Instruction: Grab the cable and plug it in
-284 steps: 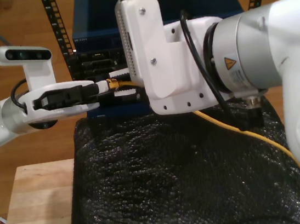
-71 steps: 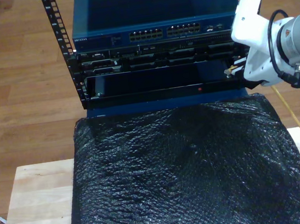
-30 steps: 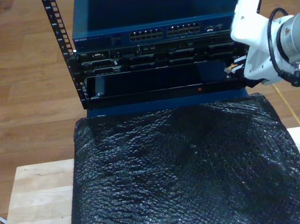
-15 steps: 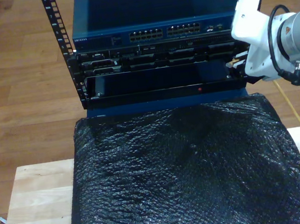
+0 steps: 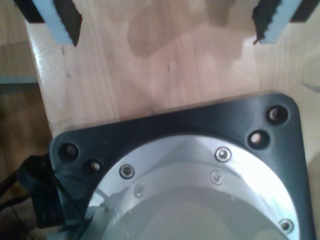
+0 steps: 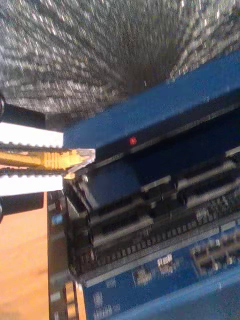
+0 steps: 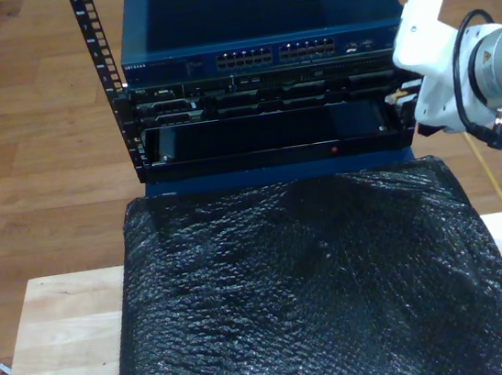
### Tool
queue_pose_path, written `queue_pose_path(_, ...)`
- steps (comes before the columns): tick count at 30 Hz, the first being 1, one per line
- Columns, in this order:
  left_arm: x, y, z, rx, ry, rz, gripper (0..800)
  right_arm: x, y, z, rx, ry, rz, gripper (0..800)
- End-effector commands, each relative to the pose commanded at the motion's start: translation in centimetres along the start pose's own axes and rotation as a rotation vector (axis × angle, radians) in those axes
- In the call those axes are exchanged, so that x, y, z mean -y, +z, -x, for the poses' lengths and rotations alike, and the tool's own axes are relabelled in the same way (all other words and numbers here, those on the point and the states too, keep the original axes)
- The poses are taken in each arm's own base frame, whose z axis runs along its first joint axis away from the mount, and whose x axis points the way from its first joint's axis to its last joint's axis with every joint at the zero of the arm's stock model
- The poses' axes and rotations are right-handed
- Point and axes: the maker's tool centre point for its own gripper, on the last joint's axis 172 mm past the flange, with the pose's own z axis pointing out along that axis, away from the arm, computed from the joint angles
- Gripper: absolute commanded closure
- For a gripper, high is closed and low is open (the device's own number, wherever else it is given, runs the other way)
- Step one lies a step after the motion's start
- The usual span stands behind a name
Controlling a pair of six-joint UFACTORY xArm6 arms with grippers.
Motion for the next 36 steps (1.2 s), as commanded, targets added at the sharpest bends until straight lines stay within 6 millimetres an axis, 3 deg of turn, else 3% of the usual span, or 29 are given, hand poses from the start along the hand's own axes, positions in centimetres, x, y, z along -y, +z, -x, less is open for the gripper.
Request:
queue_pose_path(7,0.0,0.0,0.0,0.0,0.0,0.0,0,-0.7,-0.1,-0.2,0.003,-0.038,0.038,800)
queue_pose_path(10,0.0,0.0,0.0,0.0,0.0,0.0,0,1.0,0.7,0.0,0.008,-0.081,0.039,800)
queue_pose_path(14,0.0,0.0,0.0,0.0,0.0,0.0,0,3.4,1.4,-1.8,-0.024,-0.155,0.052,800)
queue_pose_path(16,0.0,0.0,0.0,0.0,0.0,0.0,0,3.9,1.6,-1.3,-0.019,-0.157,0.051,800)
queue_pose_path(21,0.0,0.0,0.0,0.0,0.0,0.0,0,4.0,1.4,-1.3,-0.021,-0.157,0.053,800)
queue_pose_path(27,0.0,0.0,0.0,0.0,0.0,0.0,0,5.1,1.3,-3.0,-0.063,-0.192,0.089,800)
queue_pose_path(36,0.0,0.0,0.0,0.0,0.0,0.0,0,5.1,1.6,-2.4,-0.063,-0.195,0.131,800)
